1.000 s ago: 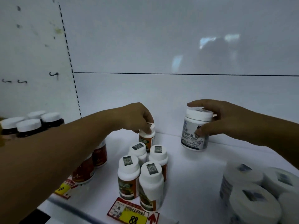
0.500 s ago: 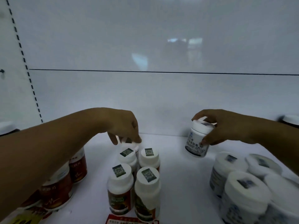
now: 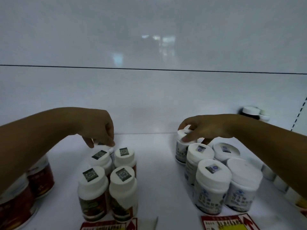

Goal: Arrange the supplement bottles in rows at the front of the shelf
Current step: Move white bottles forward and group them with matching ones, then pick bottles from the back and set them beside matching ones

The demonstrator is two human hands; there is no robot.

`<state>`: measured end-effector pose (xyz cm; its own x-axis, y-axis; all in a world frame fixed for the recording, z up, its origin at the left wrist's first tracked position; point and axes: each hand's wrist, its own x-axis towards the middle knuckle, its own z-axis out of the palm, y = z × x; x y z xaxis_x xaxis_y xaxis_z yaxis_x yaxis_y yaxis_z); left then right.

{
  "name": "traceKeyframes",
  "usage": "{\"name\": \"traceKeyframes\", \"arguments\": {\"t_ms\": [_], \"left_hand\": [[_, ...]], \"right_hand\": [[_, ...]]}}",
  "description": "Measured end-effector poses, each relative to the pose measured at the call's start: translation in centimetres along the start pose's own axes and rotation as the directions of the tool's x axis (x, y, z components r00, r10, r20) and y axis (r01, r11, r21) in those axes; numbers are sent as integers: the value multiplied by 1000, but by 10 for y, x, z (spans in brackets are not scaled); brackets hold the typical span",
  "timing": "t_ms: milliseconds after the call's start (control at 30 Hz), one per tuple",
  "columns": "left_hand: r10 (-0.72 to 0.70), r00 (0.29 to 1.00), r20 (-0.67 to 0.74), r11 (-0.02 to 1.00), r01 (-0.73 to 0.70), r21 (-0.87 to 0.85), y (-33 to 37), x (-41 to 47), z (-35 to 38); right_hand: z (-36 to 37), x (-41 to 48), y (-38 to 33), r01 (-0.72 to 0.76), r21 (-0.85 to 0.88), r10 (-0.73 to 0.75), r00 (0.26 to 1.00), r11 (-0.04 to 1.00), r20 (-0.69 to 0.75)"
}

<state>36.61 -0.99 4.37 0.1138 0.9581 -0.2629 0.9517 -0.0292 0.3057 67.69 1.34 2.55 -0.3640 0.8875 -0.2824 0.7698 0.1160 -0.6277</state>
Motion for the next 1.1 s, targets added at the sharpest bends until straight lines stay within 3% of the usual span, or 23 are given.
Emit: {"name": "traceKeyframes", "arguments": {"t_ms": [200, 567, 667, 833, 967, 1100], "left_hand": [[0, 1000, 31, 996, -2, 93, 9, -2, -1], [48, 999, -9, 985, -46, 169, 10, -9, 3], [139, 985, -98, 934, -97, 342, 18, -12, 0], [296, 946, -135, 908, -235, 347, 65, -14, 1], [379, 911, -162, 879, -300, 372, 124, 0, 11], [436, 886, -155, 847, -347, 402, 195, 26, 27]], "right_hand": [[6, -1, -5, 3, -99, -9, 998, 995, -62], [6, -7, -8, -31, -163, 34, 999, 986, 17], [1, -11, -3, 12, -221, -28, 997, 975, -70], [-34, -33, 22, 56, -318, -139, 959, 947, -246], [-78, -62, 70, 51, -262, -159, 898, 964, -410], [-118, -78, 135, 93, -86, -126, 814, 992, -567]]}}
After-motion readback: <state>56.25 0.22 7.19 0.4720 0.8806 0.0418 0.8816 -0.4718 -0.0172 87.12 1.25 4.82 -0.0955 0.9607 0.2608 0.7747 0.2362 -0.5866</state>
